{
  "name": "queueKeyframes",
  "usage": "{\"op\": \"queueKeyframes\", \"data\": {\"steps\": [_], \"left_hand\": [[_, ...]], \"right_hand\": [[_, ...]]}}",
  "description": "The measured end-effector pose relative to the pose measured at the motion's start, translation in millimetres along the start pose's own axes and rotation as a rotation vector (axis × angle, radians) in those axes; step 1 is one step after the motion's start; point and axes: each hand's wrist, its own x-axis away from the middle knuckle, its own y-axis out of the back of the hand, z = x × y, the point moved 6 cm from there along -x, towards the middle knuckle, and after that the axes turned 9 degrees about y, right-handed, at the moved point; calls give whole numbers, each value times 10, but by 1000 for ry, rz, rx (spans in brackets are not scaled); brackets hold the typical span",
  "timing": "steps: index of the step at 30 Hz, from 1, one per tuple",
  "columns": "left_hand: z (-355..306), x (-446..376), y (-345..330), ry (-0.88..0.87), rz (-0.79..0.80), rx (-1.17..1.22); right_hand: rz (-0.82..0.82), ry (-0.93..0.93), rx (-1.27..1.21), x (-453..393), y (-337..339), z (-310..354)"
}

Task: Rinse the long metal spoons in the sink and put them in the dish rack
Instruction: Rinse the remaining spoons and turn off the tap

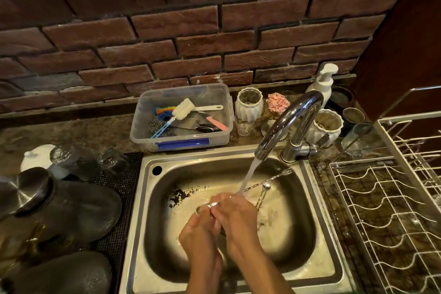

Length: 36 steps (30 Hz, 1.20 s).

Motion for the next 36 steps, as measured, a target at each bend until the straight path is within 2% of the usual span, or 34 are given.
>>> {"op": "queueKeyframes", "data": {"steps": [2, 7, 13, 18, 24, 29, 34, 36], "left_hand": [[-59, -23, 47, -15, -9, -7], [-331, -115, 271, -80, -106, 39], [-42, 7, 164, -32, -77, -81], [-355, -108, 389, -68, -162, 23], [-87, 8, 185, -7, -98, -39], [-413, -94, 400, -67, -140, 37], [-21, 14, 143, 15, -92, -84], [-117, -10, 188, 3, -90, -47]], "right_hand": [[4, 8, 22, -9, 33, 31], [-166, 87, -109, -169, 356, 260], [17, -36, 57, 49, 53, -125], [-140, 97, -76, -181, 320, 216], [33, 0, 51, 57, -83, -71], [-152, 70, -120, -211, 311, 284], [-2, -10, 42, 18, -29, -66], [-15, -3, 55, -27, 51, 22]]}}
